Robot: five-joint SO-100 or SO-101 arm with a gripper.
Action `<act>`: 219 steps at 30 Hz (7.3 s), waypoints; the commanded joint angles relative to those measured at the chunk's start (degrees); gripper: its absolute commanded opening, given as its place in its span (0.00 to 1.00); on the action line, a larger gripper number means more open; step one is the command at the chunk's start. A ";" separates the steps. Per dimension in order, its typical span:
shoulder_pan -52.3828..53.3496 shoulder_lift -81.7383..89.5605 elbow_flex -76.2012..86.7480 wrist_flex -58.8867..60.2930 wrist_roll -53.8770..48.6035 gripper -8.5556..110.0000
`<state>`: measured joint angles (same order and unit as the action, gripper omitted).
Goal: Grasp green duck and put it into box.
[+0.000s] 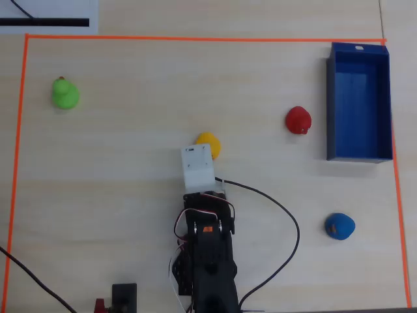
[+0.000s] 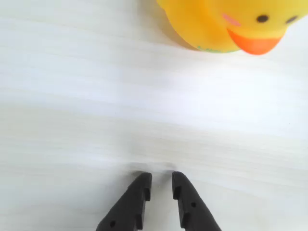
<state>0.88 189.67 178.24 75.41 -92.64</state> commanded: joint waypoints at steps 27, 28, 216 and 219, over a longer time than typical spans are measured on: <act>-0.53 0.09 0.00 1.76 0.35 0.12; -0.53 0.09 0.00 1.76 0.35 0.12; -32.52 -138.25 -98.53 -81.21 0.70 0.23; -32.17 -136.58 -97.03 -81.74 -1.49 0.15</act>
<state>-32.34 47.37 81.04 -5.19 -92.29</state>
